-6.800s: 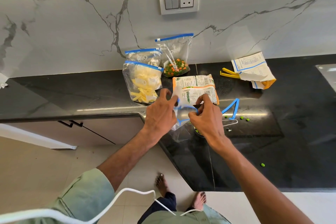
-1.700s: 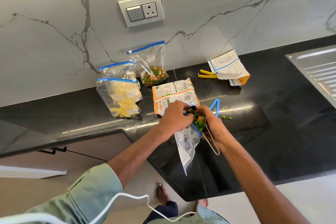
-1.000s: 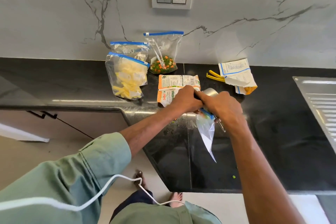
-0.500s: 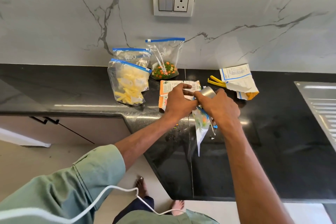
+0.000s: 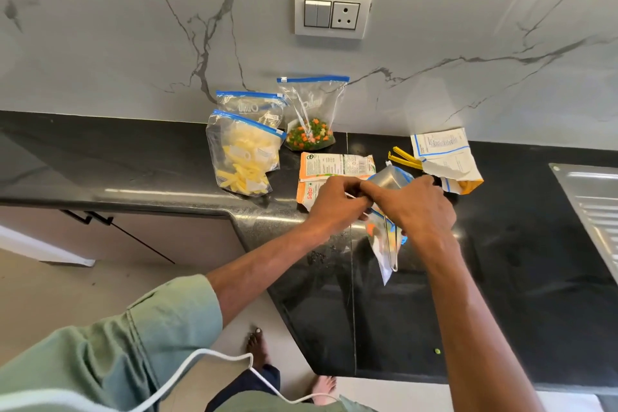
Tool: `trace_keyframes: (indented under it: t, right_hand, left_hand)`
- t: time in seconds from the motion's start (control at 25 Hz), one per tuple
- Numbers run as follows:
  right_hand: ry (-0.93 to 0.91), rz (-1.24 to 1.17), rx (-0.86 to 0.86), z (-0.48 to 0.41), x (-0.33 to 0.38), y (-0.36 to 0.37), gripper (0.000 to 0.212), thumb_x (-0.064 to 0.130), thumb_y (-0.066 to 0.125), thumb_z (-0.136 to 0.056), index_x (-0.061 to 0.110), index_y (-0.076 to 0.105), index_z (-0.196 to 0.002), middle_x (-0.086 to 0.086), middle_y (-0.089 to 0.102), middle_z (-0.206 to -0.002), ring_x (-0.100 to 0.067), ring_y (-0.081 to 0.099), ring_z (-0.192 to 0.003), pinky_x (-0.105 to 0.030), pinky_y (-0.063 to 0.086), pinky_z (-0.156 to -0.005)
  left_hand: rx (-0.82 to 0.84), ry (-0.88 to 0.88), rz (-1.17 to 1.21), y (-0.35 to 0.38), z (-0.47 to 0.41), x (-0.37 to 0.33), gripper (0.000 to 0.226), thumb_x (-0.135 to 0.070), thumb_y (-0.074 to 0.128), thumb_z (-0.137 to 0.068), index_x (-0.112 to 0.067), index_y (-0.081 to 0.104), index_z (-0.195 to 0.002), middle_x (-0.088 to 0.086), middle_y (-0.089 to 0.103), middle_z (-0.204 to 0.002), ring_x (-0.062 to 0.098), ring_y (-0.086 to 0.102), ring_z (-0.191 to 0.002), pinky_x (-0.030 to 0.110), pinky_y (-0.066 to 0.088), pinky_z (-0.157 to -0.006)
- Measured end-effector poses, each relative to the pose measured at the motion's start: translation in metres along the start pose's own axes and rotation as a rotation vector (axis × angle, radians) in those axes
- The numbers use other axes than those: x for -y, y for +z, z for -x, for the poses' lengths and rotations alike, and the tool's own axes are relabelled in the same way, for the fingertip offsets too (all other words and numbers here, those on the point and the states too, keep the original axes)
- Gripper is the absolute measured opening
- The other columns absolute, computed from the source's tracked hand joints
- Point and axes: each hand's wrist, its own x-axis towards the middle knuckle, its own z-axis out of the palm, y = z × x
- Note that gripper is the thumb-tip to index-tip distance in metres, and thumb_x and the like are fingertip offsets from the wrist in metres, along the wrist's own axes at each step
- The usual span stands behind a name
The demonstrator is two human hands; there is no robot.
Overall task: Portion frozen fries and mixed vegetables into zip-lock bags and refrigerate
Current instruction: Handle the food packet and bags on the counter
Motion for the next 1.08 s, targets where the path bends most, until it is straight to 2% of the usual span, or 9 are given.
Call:
trace_keyframes:
  t: [0.28,0.44,0.56,0.64,0.72,0.84,0.96,1.04,1.08]
  right_hand:
    - [0.001,-0.014,0.005,0.005,-0.002,-0.004,0.127,0.101,0.053,-0.043,0.008,0.054,-0.129,-0.01,0.068,-0.121,-0.034,0.068,-0.108,-0.044,0.055,-0.091]
    - [0.002,-0.078,0.024,0.001,-0.007,0.001,0.11,0.1,0.055,-0.047,0.012,0.064,-0.111,-0.003,0.074,-0.099,-0.027,0.073,-0.087,-0.037,0.057,-0.076]
    - [-0.016,-0.469,0.237,0.001,-0.015,-0.009,0.069,0.079,0.074,-0.07,0.013,0.072,-0.093,-0.003,0.078,-0.079,-0.021,0.076,-0.064,-0.031,0.057,-0.057]
    - [-0.015,-0.765,0.401,0.005,-0.02,-0.02,0.05,0.059,0.074,-0.086,0.012,0.073,-0.1,-0.009,0.079,-0.088,-0.024,0.078,-0.072,-0.03,0.059,-0.057]
    - [-0.037,-0.944,0.478,0.007,-0.024,-0.021,0.037,0.049,0.066,-0.097,0.014,0.072,-0.109,-0.013,0.078,-0.097,-0.03,0.079,-0.078,-0.034,0.063,-0.065]
    - [-0.13,-0.914,0.329,0.01,-0.024,0.0,0.036,0.046,0.05,-0.107,0.014,0.068,-0.113,-0.016,0.075,-0.104,-0.028,0.079,-0.075,-0.037,0.061,-0.062]
    - [-0.23,-0.827,0.095,0.017,-0.027,0.027,0.045,0.053,0.046,-0.107,0.014,0.066,-0.099,-0.014,0.072,-0.091,-0.019,0.075,-0.068,-0.039,0.063,-0.058]
    - [-0.167,-0.96,0.102,0.017,-0.029,0.037,0.052,0.06,0.043,-0.106,0.015,0.067,-0.099,-0.015,0.073,-0.09,-0.032,0.075,-0.073,-0.043,0.064,-0.061]
    - [-0.117,-1.05,0.141,0.016,-0.031,0.039,0.052,0.058,0.041,-0.107,0.014,0.068,-0.103,-0.016,0.074,-0.089,-0.037,0.075,-0.073,-0.039,0.063,-0.059]
  left_hand:
    - [-0.03,-0.02,0.033,0.006,0.005,0.004,0.018,-0.001,0.066,-0.09,-0.005,0.076,-0.104,0.003,0.074,-0.08,0.012,0.073,-0.069,0.028,0.061,-0.068]
    - [-0.009,-0.031,0.024,0.003,0.003,0.004,0.019,-0.001,0.064,-0.093,-0.003,0.075,-0.109,0.005,0.074,-0.084,0.011,0.074,-0.07,0.026,0.06,-0.067]
    - [-0.048,-0.023,0.035,-0.003,0.002,-0.002,0.02,-0.001,0.062,-0.096,-0.003,0.074,-0.112,0.005,0.072,-0.082,0.008,0.07,-0.063,0.024,0.058,-0.063]
    - [-0.093,-0.042,0.055,-0.013,-0.003,-0.005,0.018,-0.004,0.061,-0.097,-0.007,0.076,-0.107,0.006,0.073,-0.079,0.01,0.07,-0.061,0.029,0.06,-0.064]
    - [-0.14,-0.057,0.075,-0.024,-0.008,-0.005,0.016,-0.009,0.062,-0.098,-0.009,0.077,-0.103,0.007,0.073,-0.075,0.011,0.069,-0.06,0.035,0.062,-0.069]
    - [-0.143,-0.039,0.038,-0.032,-0.009,-0.01,0.017,-0.007,0.061,-0.098,-0.008,0.077,-0.105,0.007,0.072,-0.077,0.007,0.067,-0.058,0.021,0.056,-0.06]
    - [-0.159,-0.032,-0.02,-0.041,-0.007,-0.009,0.019,-0.008,0.06,-0.099,-0.006,0.076,-0.11,0.006,0.07,-0.079,0.005,0.066,-0.056,0.017,0.053,-0.056]
    - [-0.219,-0.045,-0.023,-0.061,-0.01,-0.003,0.02,-0.011,0.06,-0.1,-0.006,0.076,-0.112,0.007,0.069,-0.081,0.004,0.063,-0.054,0.02,0.052,-0.055]
    - [-0.267,-0.049,-0.014,-0.075,-0.011,0.001,0.019,-0.012,0.06,-0.1,-0.006,0.076,-0.11,0.007,0.068,-0.08,0.003,0.061,-0.053,0.02,0.051,-0.053]
